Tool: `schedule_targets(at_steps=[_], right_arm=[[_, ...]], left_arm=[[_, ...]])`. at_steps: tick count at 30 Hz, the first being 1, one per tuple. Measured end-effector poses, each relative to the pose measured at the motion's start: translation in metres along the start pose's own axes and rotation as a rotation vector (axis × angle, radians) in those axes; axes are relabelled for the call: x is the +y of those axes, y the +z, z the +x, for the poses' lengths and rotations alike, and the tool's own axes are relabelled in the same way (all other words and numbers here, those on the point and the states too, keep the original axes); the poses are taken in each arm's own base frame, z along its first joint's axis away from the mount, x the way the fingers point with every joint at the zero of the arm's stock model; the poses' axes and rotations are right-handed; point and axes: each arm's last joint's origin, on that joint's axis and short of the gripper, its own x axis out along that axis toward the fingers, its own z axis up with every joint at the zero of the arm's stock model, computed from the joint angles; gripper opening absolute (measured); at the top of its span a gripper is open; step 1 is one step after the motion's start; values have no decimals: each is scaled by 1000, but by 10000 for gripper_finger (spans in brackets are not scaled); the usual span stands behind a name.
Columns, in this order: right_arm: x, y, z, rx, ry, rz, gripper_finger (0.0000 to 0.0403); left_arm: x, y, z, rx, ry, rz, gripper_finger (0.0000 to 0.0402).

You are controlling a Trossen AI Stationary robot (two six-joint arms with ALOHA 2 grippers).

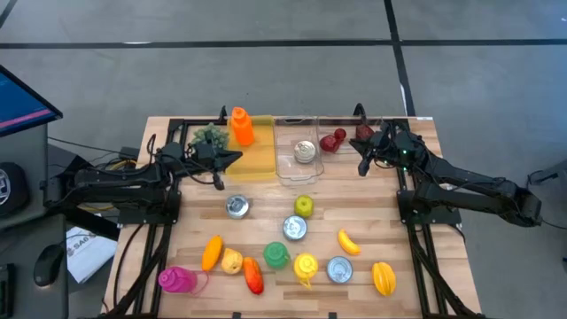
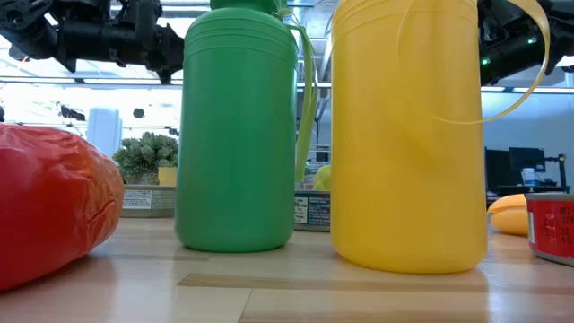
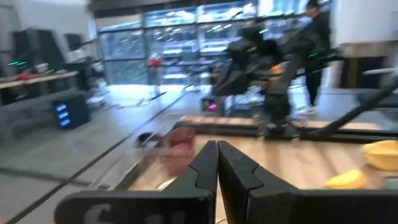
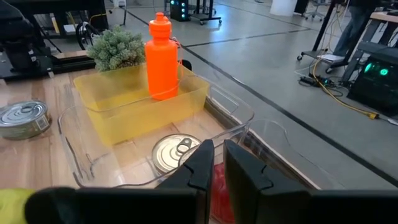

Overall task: Pick & Place Food Item
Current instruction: Put the green bottle into the yellow bin

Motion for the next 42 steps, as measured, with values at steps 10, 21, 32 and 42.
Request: schedule_targets(at_steps=[10, 21, 32, 42], right_arm=[[5, 5, 0, -47, 32, -10, 33], [8, 3, 0, -27, 46, -18, 33], [6, 6, -7, -48, 37, -10, 33], [5, -3, -35, -135, 39, -37, 33]], left_arm=[[-15, -13, 21, -17, -157, 2, 1], [-20, -29, 29, 68, -192, -54, 1], [-20, -29, 29, 66, -192, -53, 1], [-20, -28, 29, 60, -191, -52, 1]])
